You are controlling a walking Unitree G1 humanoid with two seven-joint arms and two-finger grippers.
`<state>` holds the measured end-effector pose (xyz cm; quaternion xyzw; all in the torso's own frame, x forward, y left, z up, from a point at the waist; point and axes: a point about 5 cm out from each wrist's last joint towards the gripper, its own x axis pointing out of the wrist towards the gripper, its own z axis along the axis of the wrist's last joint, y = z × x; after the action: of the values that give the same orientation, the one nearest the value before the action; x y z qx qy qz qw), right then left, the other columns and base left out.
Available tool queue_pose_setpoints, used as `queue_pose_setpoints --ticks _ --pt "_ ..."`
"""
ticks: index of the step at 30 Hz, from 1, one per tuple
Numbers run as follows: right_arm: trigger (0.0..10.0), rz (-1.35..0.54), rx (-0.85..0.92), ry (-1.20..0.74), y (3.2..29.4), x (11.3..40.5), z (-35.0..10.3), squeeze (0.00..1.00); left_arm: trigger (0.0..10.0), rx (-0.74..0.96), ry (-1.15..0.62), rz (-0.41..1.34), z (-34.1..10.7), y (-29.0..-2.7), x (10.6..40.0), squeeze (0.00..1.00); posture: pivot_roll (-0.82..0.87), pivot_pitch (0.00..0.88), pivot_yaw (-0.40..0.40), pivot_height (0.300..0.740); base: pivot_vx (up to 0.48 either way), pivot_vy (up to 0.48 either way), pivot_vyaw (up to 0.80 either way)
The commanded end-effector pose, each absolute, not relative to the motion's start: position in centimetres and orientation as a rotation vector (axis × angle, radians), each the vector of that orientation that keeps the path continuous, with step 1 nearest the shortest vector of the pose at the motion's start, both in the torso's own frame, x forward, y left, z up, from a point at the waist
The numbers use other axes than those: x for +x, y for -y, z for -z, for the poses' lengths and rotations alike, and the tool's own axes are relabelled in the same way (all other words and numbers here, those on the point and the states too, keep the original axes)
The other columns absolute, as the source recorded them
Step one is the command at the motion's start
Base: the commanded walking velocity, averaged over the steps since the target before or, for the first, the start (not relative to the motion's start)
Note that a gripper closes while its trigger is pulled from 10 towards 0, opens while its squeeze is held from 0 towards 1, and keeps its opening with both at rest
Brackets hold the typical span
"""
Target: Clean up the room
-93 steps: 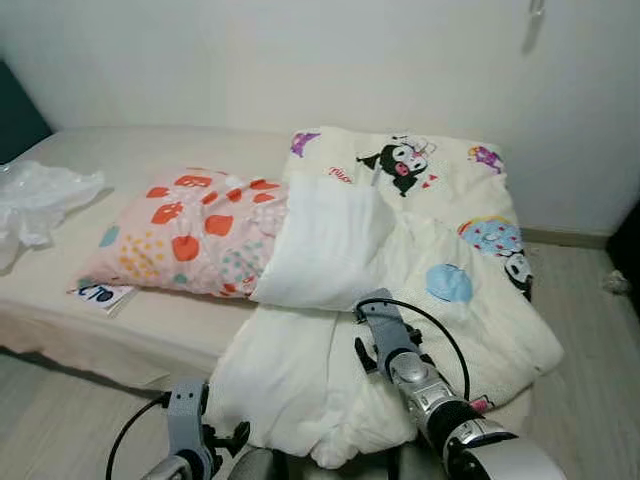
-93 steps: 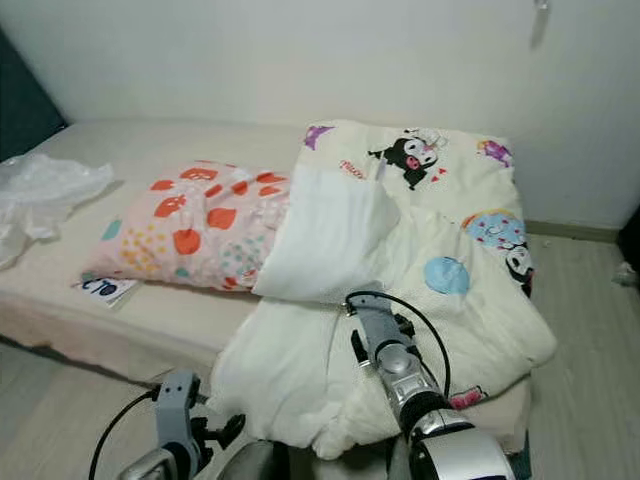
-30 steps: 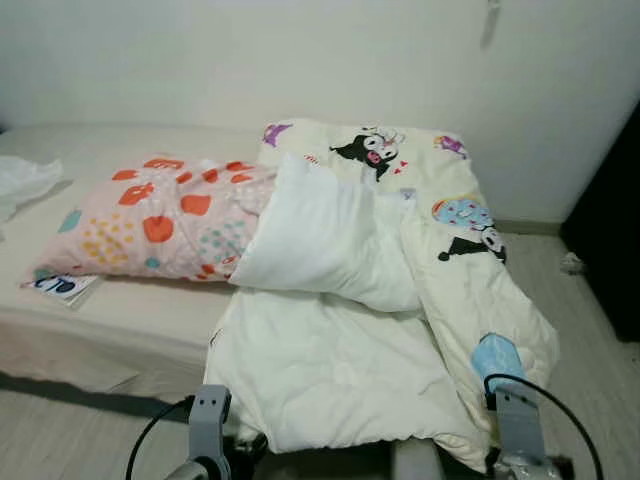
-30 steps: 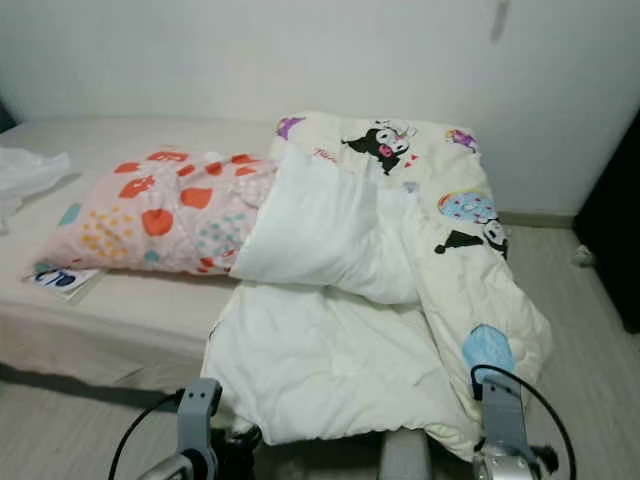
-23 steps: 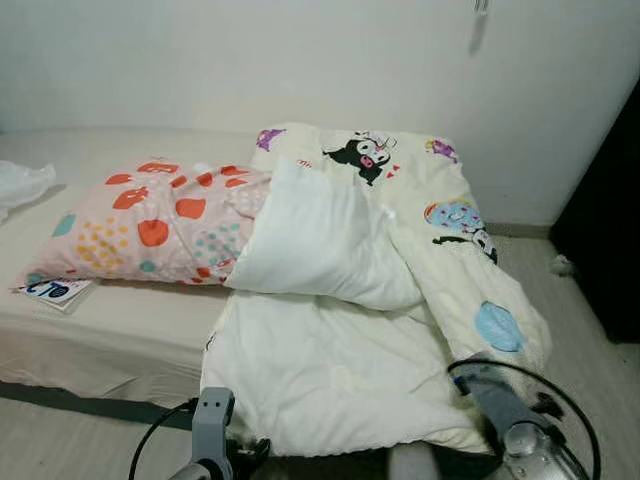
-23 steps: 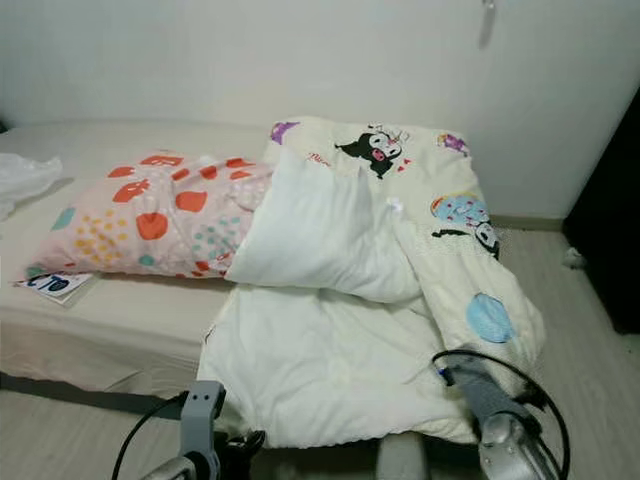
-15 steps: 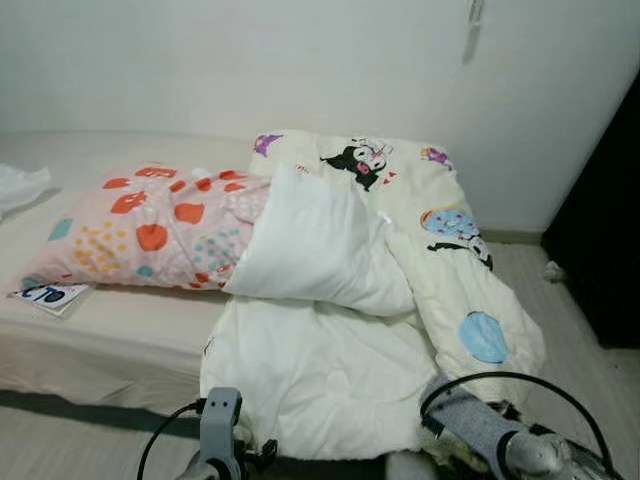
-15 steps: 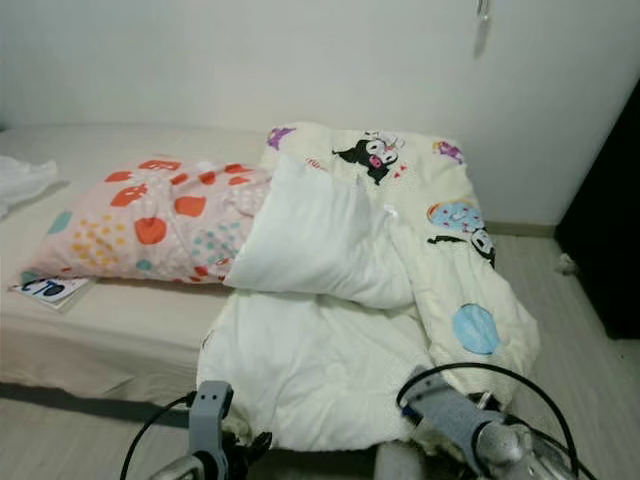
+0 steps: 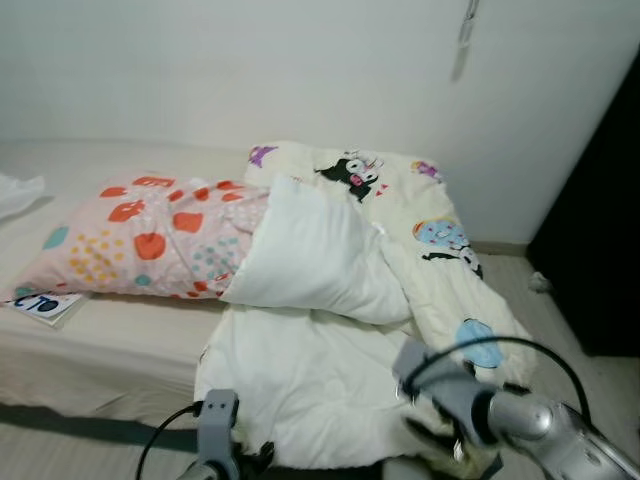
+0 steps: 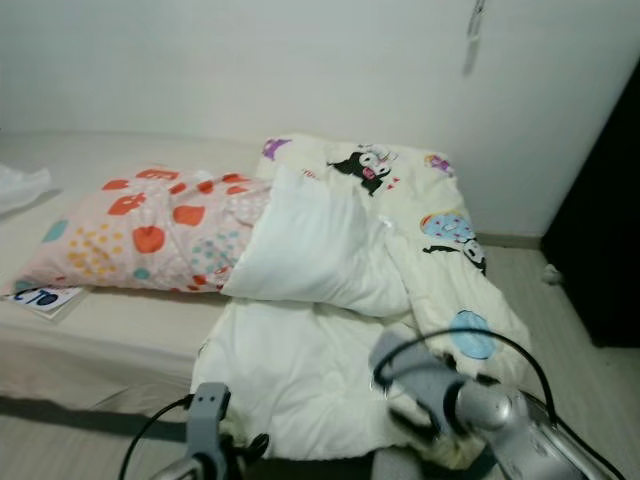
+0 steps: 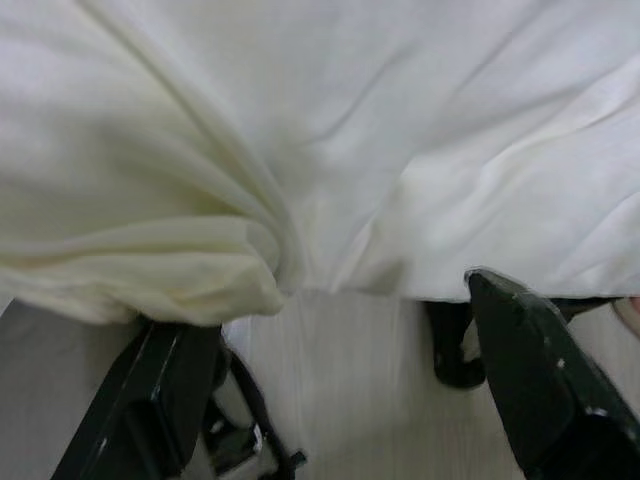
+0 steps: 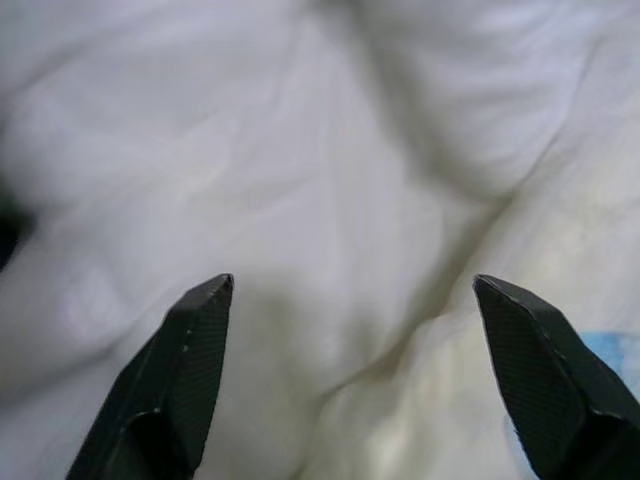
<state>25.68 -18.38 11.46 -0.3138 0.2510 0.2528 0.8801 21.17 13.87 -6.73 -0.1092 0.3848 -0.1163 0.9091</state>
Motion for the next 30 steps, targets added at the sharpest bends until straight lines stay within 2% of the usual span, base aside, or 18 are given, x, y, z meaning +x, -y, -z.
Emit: queue_pose_setpoints --ticks 1,3,4,6,8,15,18,21,23,27,30 --pt "10.0 -0.416 -0.591 -0.482 19.3 27.3 -10.9 0.00 10.0 -0.213 -0.816 0.243 7.0 -14.0 20.8 0.00 -0.21 0.016 0.061 0.560 0.000 0.000 0.00" --pt "10.0 -0.416 -0.591 -0.482 19.3 27.3 -10.9 0.00 10.0 -0.213 -0.816 0.243 7.0 -14.0 20.8 0.00 -0.21 0.016 0.061 0.560 0.000 0.000 0.00" --pt "10.0 -0.420 -0.498 -0.452 18.6 28.1 -10.4 0.00 10.0 -0.210 -0.819 0.255 7.0 -13.8 20.7 0.00 -0.21 0.030 0.066 0.560 0.000 0.000 0.00" --pt "10.0 -0.420 -0.498 -0.452 18.6 28.1 -10.4 0.00 10.0 -0.210 -0.819 0.255 7.0 -13.8 20.7 0.00 -0.21 0.030 0.066 0.560 0.000 0.000 0.00" --pt "10.0 -0.465 -0.272 -0.473 16.1 29.1 -7.0 0.00 10.0 -0.188 -0.809 0.299 6.9 -13.3 20.8 0.00 -0.18 0.050 0.055 0.560 0.000 0.000 0.00" --pt "10.0 -0.405 -0.226 -0.598 15.2 28.7 -2.9 0.00 10.0 -0.186 -0.803 0.290 7.0 -13.9 20.5 0.00 -0.14 0.071 0.055 0.560 0.000 0.000 0.00" --pt "10.0 -0.291 -0.232 -0.659 16.4 28.3 -1.3 0.00 10.0 -0.186 -0.806 0.289 7.1 -14.0 20.3 0.00 -0.13 0.075 0.059 0.560 0.000 0.000 0.00" --pt "10.0 -0.103 -0.237 -0.684 18.9 28.2 -0.2 0.00 10.0 -0.180 -0.813 0.293 7.3 -14.2 20.0 0.00 -0.12 0.079 0.065 0.560 0.000 0.000 0.00" --pt "10.0 -0.103 -0.237 -0.684 18.9 28.2 -0.2 0.00 10.0 -0.180 -0.813 0.293 7.3 -14.2 20.0 0.00 -0.12 0.079 0.065 0.560 0.000 0.000 0.00" --pt "10.0 0.224 -0.325 -0.653 24.8 27.7 -1.0 0.00 10.0 -0.177 -0.810 0.293 7.2 -14.4 20.1 0.00 -0.13 0.080 0.068 0.560 0.000 0.000 0.00" --pt "10.0 0.354 -0.301 -0.635 27.3 27.1 -1.4 0.00 10.0 -0.175 -0.805 0.294 7.0 -14.4 20.4 0.00 -0.13 0.080 0.068 0.560 0.000 0.000 0.00"
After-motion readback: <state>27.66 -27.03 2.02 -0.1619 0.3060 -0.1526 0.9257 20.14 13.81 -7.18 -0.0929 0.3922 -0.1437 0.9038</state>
